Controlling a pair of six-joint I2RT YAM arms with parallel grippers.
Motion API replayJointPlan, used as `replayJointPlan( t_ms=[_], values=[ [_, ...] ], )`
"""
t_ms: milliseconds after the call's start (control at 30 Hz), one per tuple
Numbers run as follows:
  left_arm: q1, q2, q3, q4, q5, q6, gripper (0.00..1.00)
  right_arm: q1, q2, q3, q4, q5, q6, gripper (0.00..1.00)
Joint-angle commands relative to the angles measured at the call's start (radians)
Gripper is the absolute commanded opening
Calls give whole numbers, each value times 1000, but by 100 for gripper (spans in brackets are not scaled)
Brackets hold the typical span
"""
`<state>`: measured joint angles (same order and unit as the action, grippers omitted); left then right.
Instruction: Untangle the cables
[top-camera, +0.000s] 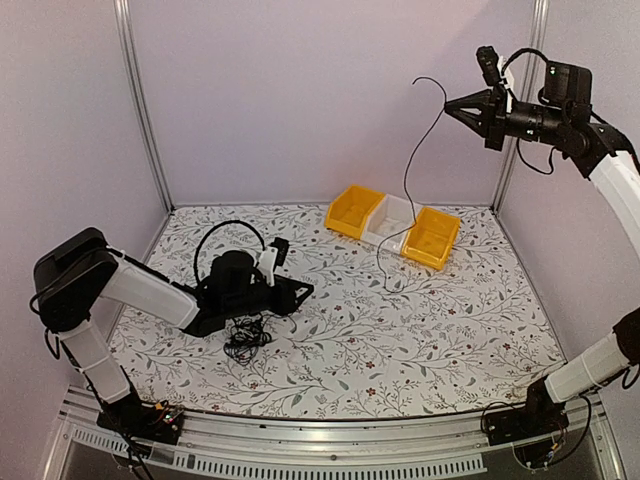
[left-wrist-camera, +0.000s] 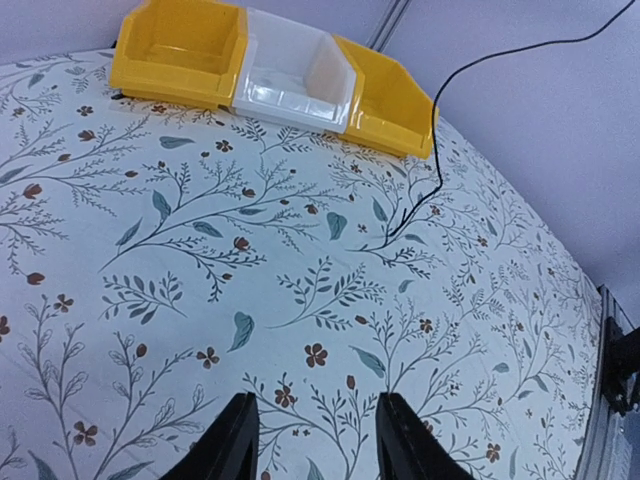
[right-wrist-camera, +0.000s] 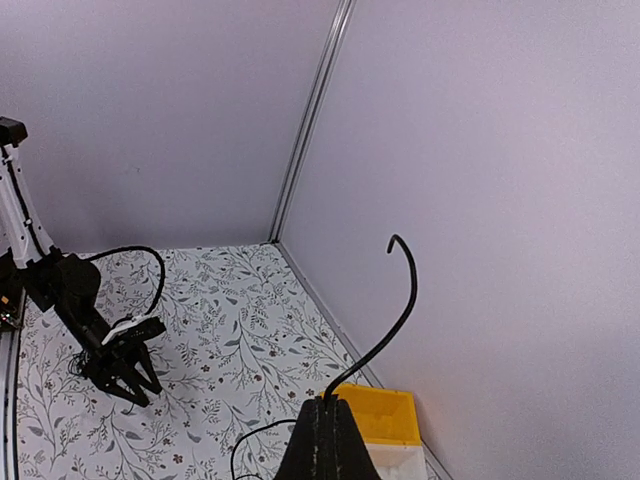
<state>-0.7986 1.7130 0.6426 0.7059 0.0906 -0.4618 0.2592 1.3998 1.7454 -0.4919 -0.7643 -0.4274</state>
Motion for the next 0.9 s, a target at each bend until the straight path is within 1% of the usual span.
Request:
replayJointPlan(
  t_ms=[0, 233, 533, 867],
  values=[
    [-17, 18, 25, -6, 15, -4, 39, 2, -3, 97, 20, 102, -14, 0],
    [-17, 13, 14, -16, 11, 0, 40, -22, 47, 207, 66, 216, -14, 0],
    [-17, 11, 13, -20, 9, 4, 39, -86, 103, 243, 146, 307, -26, 0],
    [-16, 29, 16, -19, 16, -1, 40, -188, 152, 233, 201, 303, -13, 0]
  ],
)
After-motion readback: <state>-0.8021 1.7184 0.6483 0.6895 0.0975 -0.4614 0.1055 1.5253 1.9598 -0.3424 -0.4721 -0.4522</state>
